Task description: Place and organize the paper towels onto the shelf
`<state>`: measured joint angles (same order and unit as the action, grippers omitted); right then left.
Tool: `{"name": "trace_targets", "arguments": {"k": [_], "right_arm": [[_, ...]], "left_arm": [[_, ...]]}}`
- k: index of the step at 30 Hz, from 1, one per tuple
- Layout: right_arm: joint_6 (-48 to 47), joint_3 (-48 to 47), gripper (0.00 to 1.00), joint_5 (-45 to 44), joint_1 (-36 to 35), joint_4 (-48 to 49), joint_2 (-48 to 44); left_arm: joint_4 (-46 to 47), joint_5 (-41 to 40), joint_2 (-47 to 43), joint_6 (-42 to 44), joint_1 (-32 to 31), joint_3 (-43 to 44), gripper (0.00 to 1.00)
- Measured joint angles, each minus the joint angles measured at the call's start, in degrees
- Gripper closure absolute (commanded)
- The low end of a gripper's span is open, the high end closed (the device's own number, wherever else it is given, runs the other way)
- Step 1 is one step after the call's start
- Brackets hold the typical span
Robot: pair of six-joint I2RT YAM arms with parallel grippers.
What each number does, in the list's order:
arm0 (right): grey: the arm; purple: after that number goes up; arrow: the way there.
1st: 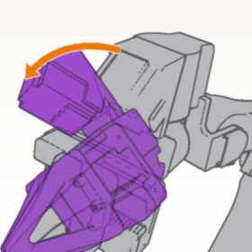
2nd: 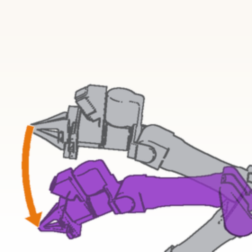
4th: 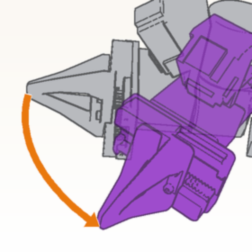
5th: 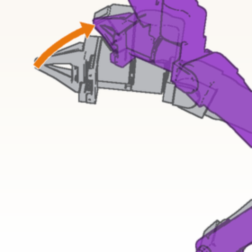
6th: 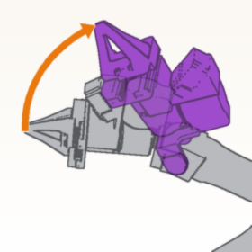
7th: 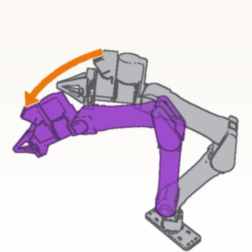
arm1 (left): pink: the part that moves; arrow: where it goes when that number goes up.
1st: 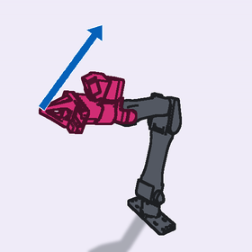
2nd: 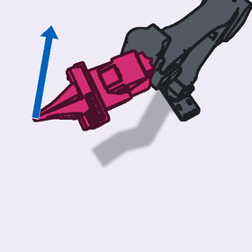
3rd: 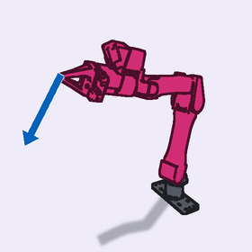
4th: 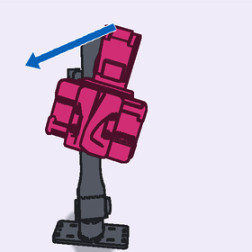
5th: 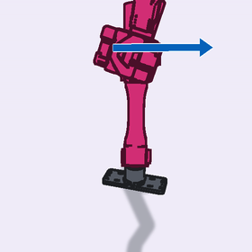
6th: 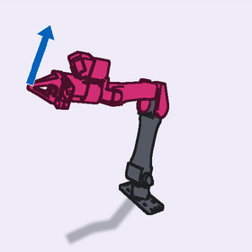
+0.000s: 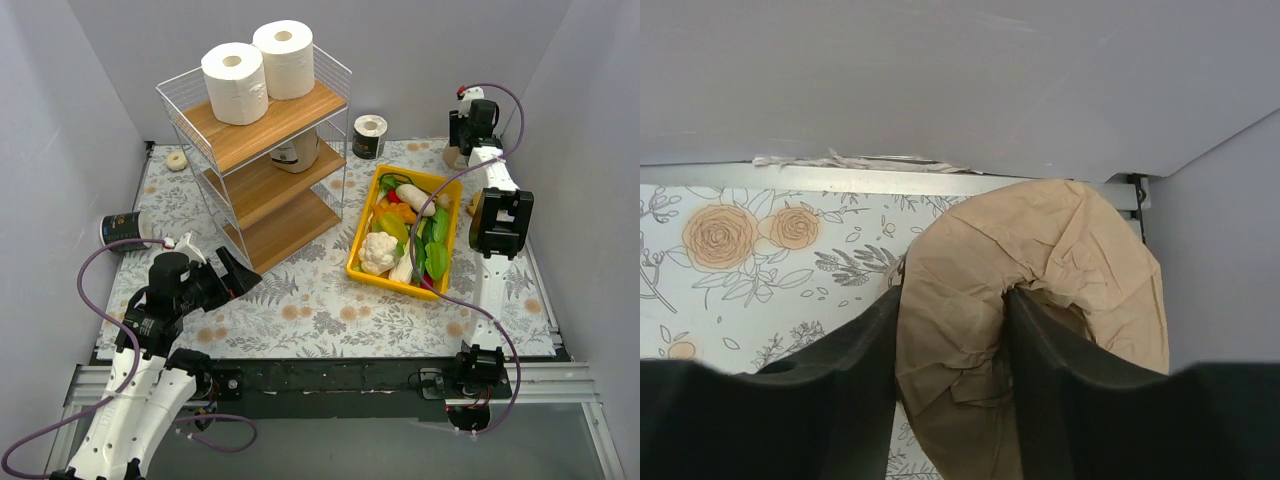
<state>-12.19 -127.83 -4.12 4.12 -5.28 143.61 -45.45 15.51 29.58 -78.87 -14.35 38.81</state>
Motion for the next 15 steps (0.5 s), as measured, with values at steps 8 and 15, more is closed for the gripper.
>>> {"name": "trace_targets", "arguments": {"k": [8,15], "right_arm": [[-1.2,1.18,0.69,1.86,0.04,1.57,-0.33],[-1.79,5.22,0.72,4.37,0.04,2.82,-3.32]], "left_arm": [[0.02,0.0,0.04,0.0,0.37,-0.02,0.02],[0.0,0.09,0.04,0.02,0.37,-0.09,0.02]]}}
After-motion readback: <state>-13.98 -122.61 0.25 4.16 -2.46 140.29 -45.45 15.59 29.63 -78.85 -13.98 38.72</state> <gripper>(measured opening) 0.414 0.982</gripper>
